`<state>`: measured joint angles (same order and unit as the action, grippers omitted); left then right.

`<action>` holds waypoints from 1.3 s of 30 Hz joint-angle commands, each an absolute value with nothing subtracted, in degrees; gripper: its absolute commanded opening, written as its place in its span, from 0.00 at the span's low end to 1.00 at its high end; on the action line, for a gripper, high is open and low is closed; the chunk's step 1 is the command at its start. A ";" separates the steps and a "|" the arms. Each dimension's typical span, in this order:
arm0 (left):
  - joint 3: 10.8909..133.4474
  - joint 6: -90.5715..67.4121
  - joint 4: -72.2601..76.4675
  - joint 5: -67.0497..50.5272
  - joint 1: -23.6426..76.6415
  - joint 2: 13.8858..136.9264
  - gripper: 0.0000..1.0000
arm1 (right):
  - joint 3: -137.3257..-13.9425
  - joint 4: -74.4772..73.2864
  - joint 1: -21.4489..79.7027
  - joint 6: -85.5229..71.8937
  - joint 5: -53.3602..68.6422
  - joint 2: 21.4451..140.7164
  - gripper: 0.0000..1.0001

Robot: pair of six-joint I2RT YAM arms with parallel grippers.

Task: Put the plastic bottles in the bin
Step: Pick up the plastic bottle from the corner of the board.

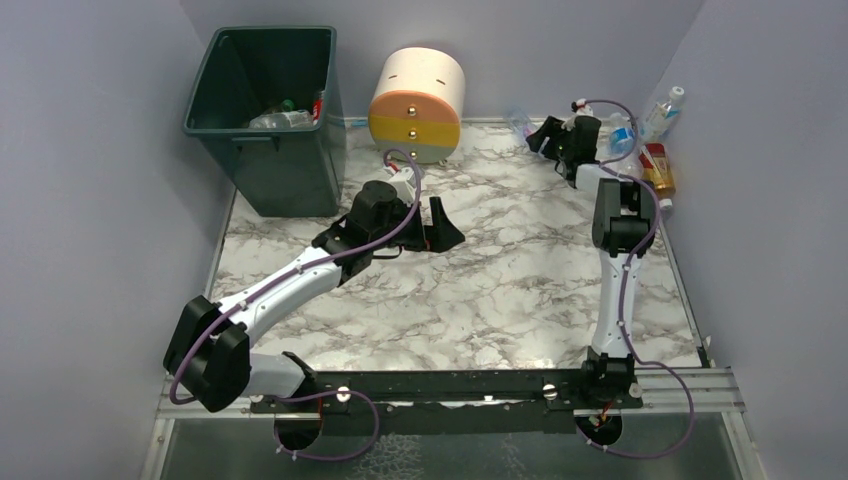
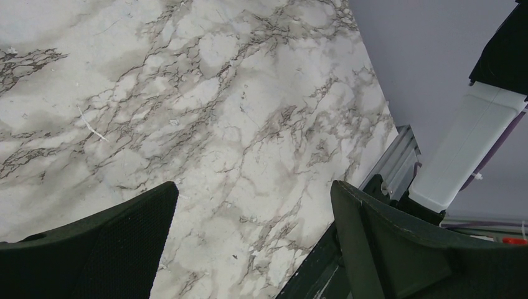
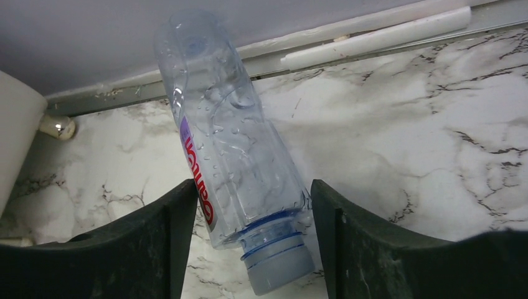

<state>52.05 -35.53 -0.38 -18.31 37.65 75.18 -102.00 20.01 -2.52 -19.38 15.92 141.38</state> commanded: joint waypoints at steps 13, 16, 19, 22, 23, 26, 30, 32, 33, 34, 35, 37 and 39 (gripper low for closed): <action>51.73 -35.47 0.95 -16.64 39.43 71.89 0.99 | -81.47 23.87 1.85 -21.48 14.68 125.94 0.58; 51.64 -35.66 1.08 -16.38 39.85 71.67 0.99 | -77.72 22.33 2.86 -23.48 14.31 121.73 0.57; 51.22 -36.03 1.31 -16.01 40.06 70.99 0.99 | -70.47 23.66 3.60 -25.69 12.74 115.51 0.57; 50.73 -36.49 1.47 -15.75 40.08 70.31 0.99 | -63.66 24.23 4.03 -26.50 11.66 108.97 0.57; 50.53 -36.76 1.61 -15.61 40.16 70.05 0.99 | -61.31 24.30 4.04 -26.80 11.52 106.49 0.57; 49.79 -37.44 1.99 -14.72 40.25 69.26 0.99 | -54.67 24.93 4.04 -26.98 11.52 98.83 0.57; 49.41 -38.69 2.84 -13.85 40.25 68.76 0.99 | -47.88 24.13 4.04 -27.21 12.65 88.90 0.57; 49.44 -39.43 3.41 -13.71 40.25 68.77 0.99 | -45.58 23.20 4.04 -27.60 13.70 84.57 0.57; 49.67 -39.69 3.48 -13.68 40.25 68.86 0.99 | -44.72 22.52 4.04 -27.91 14.32 81.71 0.57; 49.85 -40.01 3.74 -13.67 40.26 68.94 0.99 | -43.75 21.95 4.04 -28.33 14.93 79.68 0.57; 49.97 -40.45 4.09 -13.79 40.26 68.99 0.99 | -42.81 21.42 4.04 -28.75 15.68 77.78 0.57; 49.74 -42.01 6.01 -14.45 40.21 68.93 0.99 | -40.59 20.54 4.04 -29.91 17.46 73.74 0.57; 49.21 -44.20 9.33 -15.58 40.24 69.02 0.99 | -38.79 20.49 4.13 -31.14 20.43 70.00 0.57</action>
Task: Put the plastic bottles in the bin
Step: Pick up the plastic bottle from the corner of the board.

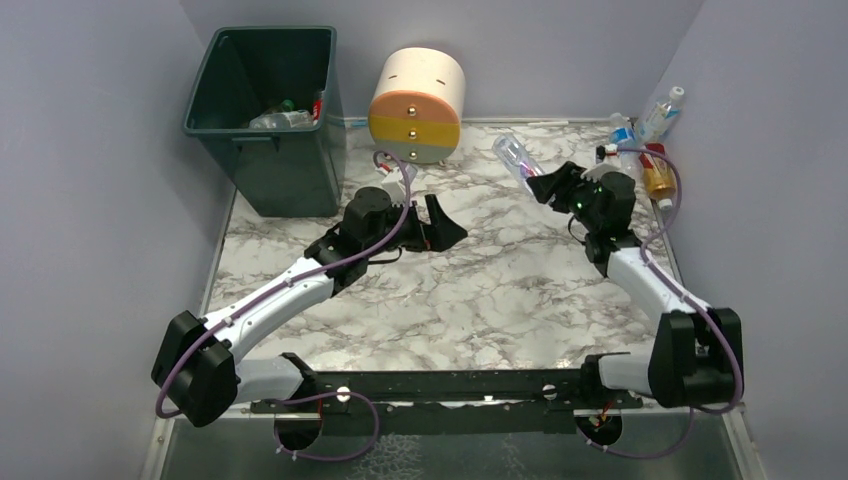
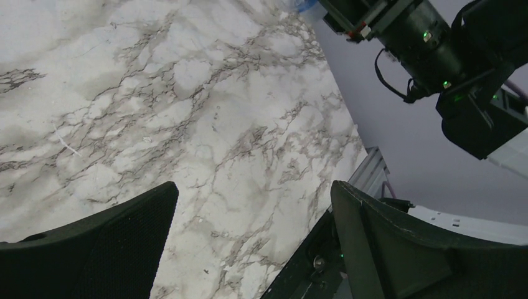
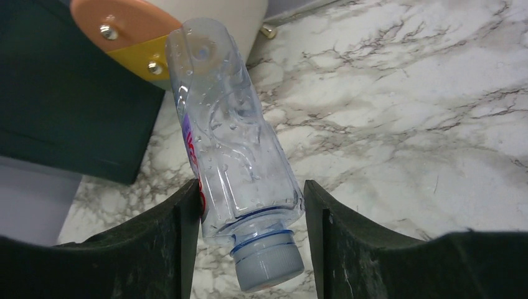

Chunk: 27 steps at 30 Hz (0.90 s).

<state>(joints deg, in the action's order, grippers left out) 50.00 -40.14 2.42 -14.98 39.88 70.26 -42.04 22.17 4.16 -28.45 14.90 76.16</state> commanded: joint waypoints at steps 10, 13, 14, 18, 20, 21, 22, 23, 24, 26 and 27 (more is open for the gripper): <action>45.54 -58.69 26.96 -18.50 40.25 69.42 0.99 | -33.47 16.78 4.37 -36.84 29.88 55.91 0.57; 44.36 -62.30 30.09 -17.27 40.25 68.81 0.99 | -32.29 17.40 4.69 -39.37 32.20 53.22 0.57; 43.74 -63.61 31.38 -16.70 40.25 68.48 0.99 | -32.12 17.40 4.80 -40.30 32.70 52.43 0.57; 41.77 -67.65 35.92 -14.69 40.25 67.60 0.99 | -31.81 17.78 5.27 -42.65 34.94 50.48 0.57; 41.60 -68.50 36.45 -14.18 40.25 67.71 0.99 | -31.82 18.08 5.65 -43.60 35.37 49.45 0.57; 41.51 -68.88 36.59 -14.01 40.25 67.83 0.99 | -32.00 18.10 5.83 -44.08 35.60 49.05 0.57; 41.23 -69.17 36.79 -13.75 40.25 67.93 0.99 | -32.24 18.18 6.07 -44.38 35.99 48.73 0.57; 40.93 -69.36 37.08 -13.39 40.25 67.94 0.99 | -32.59 18.27 6.39 -44.63 36.41 48.72 0.57; 40.55 -69.63 37.39 -12.80 40.25 67.82 0.99 | -32.94 18.18 6.82 -44.79 36.77 48.83 0.57; 39.88 -69.70 38.06 -11.58 40.25 67.39 0.99 | -33.30 18.11 8.28 -45.11 36.73 49.12 0.57; 39.76 -69.59 38.19 -11.14 40.21 67.26 0.99 | -33.26 18.14 9.12 -45.21 36.51 49.21 0.57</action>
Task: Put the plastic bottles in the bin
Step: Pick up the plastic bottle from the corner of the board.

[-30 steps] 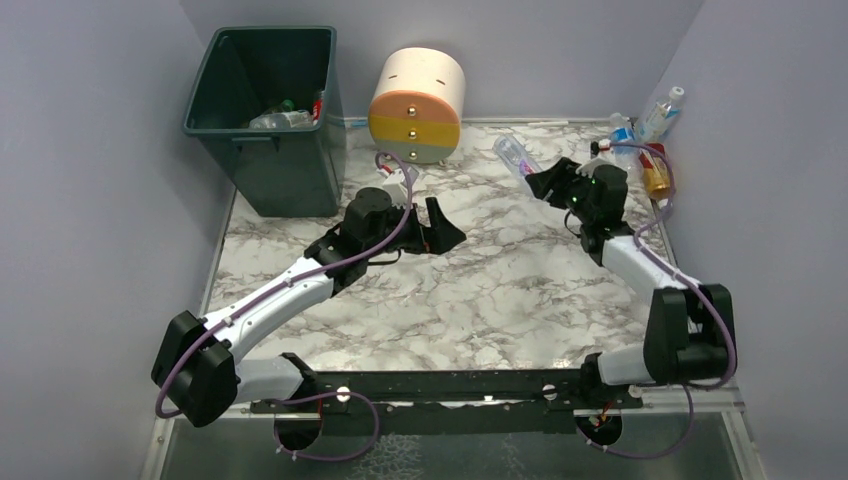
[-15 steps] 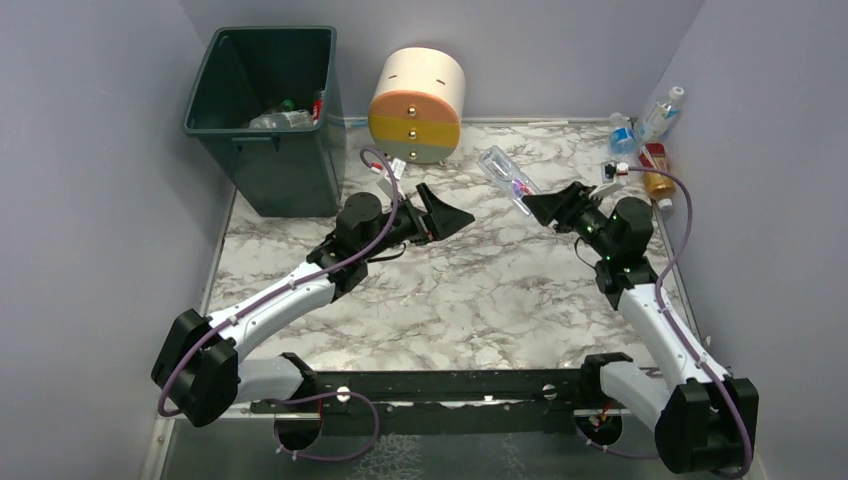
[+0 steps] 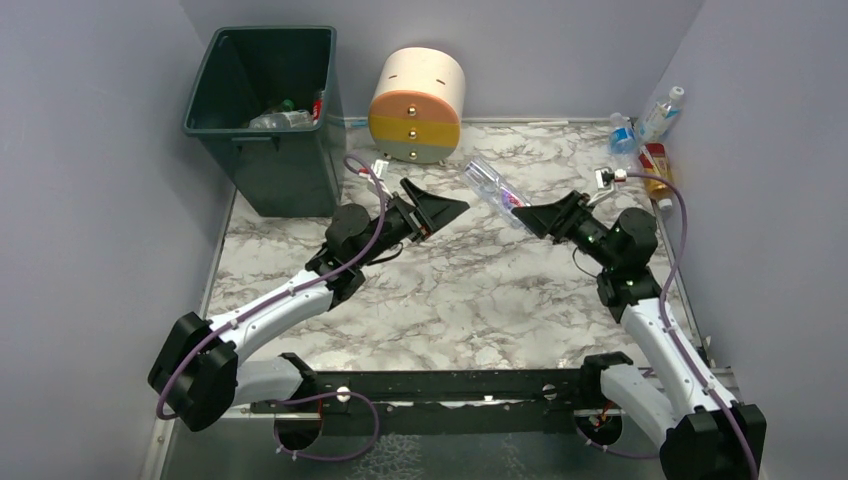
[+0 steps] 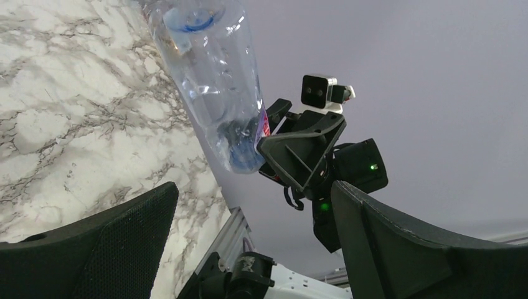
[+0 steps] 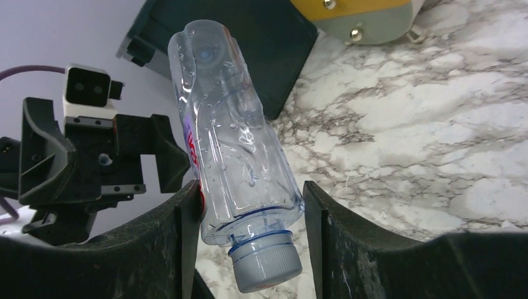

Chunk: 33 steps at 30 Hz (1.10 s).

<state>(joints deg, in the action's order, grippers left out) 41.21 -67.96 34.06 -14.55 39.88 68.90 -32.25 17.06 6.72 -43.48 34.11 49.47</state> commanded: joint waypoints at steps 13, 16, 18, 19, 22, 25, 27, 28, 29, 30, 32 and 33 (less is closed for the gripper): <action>39.23 -67.00 38.22 -7.29 40.25 67.09 0.99 | -33.97 19.41 20.68 -46.10 31.01 49.74 0.57; 38.94 -66.69 38.23 -6.78 40.25 66.59 0.99 | -34.17 19.92 21.53 -46.28 30.66 50.05 0.57; 38.91 -66.33 38.11 -6.62 40.25 66.53 0.99 | -34.33 20.35 22.13 -46.47 30.36 50.49 0.57; 38.86 -66.23 38.20 -6.55 40.25 66.53 0.99 | -34.37 20.65 22.54 -46.55 30.23 50.64 0.57; 38.77 -65.93 38.20 -6.35 40.26 66.53 0.92 | -34.64 20.96 23.36 -46.50 29.66 51.13 0.57; 38.76 -65.52 38.17 -6.19 40.25 66.54 0.83 | -34.83 21.37 23.96 -46.56 29.37 51.66 0.57; 38.89 -65.19 38.21 -6.09 40.28 66.60 0.78 | -34.89 21.74 24.29 -46.70 29.25 51.88 0.57; 38.93 -65.02 38.15 -6.16 40.32 66.66 0.77 | -34.97 21.79 24.46 -46.74 29.18 51.99 0.57; 39.01 -64.96 38.08 -6.23 40.26 66.77 0.73 | -35.09 21.80 24.58 -46.71 29.14 52.08 0.57; 39.10 -64.91 38.09 -6.28 40.25 66.99 0.70 | -35.20 21.80 24.67 -46.75 29.12 52.18 0.57; 39.45 -64.71 38.14 -6.48 40.25 67.35 0.64 | -35.47 21.75 24.91 -46.73 29.12 52.28 0.57; 39.75 -64.57 38.14 -6.69 40.25 67.59 0.61 | -35.65 21.71 25.02 -46.75 29.10 52.23 0.57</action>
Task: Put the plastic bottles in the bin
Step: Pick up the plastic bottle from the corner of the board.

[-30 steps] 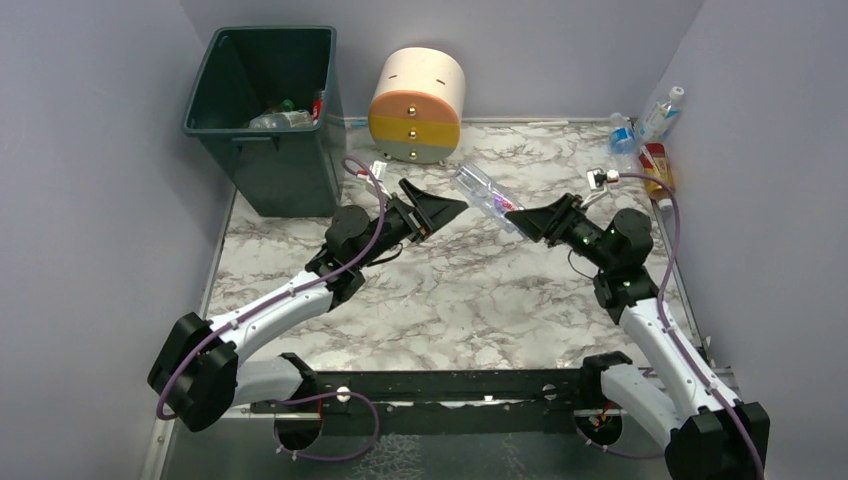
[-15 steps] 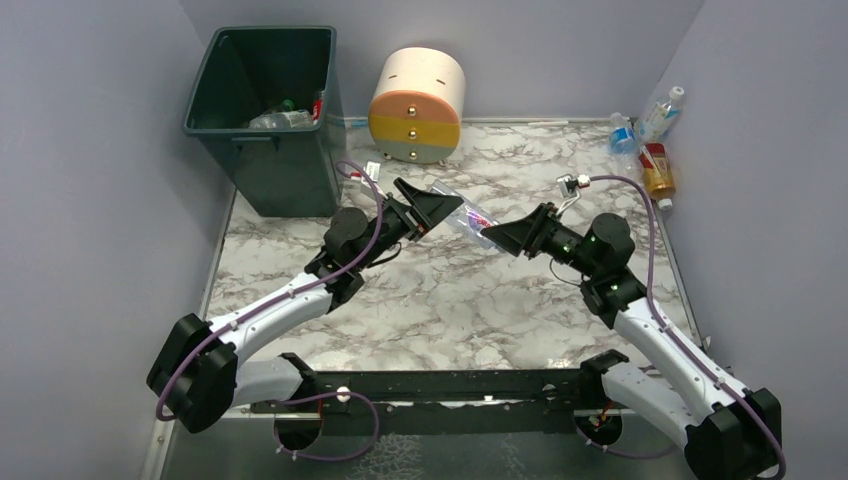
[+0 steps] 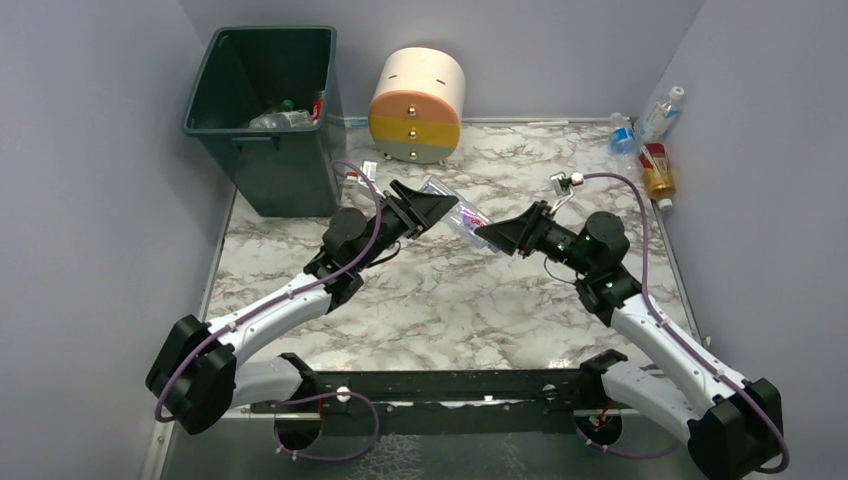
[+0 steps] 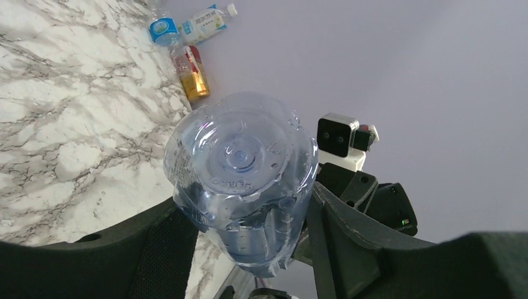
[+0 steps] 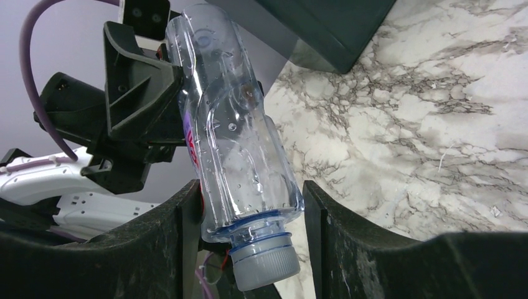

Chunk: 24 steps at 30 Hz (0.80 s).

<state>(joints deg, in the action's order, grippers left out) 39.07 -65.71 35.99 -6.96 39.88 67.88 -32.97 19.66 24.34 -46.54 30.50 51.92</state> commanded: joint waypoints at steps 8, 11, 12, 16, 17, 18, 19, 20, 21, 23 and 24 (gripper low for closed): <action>42.37 -62.47 36.78 -7.12 40.21 68.76 0.59 | -37.93 18.63 25.22 -45.82 29.21 52.05 0.68; 44.27 -60.40 34.69 -7.03 40.08 68.73 0.59 | -39.11 16.55 25.22 -45.26 29.28 52.02 0.78; 44.87 -59.88 34.02 -7.03 40.00 68.75 0.59 | -39.44 15.93 25.22 -45.08 29.24 51.98 0.81; 46.87 -58.11 31.74 -7.19 39.35 69.03 0.59 | -40.87 12.80 25.22 -44.51 28.92 51.78 0.89; 47.38 -57.64 31.20 -7.34 39.17 69.08 0.59 | -41.02 12.38 25.18 -44.48 28.77 51.57 0.91; 47.82 -57.27 30.75 -7.44 38.86 69.08 0.59 | -41.31 11.64 25.22 -44.40 28.46 51.28 0.92; 48.31 -56.74 30.11 -7.59 38.46 69.08 0.59 | -41.62 10.69 25.22 -44.20 27.83 50.64 0.93; 48.94 -56.23 29.34 -7.79 37.75 68.96 0.59 | -41.92 9.87 25.22 -44.01 27.02 50.07 0.94; 49.81 -55.60 28.38 -8.03 37.15 68.87 0.59 | -42.22 8.78 25.18 -43.95 26.13 49.38 0.95; 51.57 -54.20 25.94 -8.44 35.40 68.63 0.60 | -43.50 5.49 25.22 -43.71 23.97 48.17 0.98; 52.56 -53.50 24.64 -8.62 34.26 68.42 0.60 | -44.26 3.98 25.22 -43.08 23.35 47.79 0.98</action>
<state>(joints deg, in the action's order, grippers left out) 48.14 -57.47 28.75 -7.22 37.47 68.93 -40.51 10.20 24.82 -44.93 27.94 50.57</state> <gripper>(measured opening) 0.599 0.971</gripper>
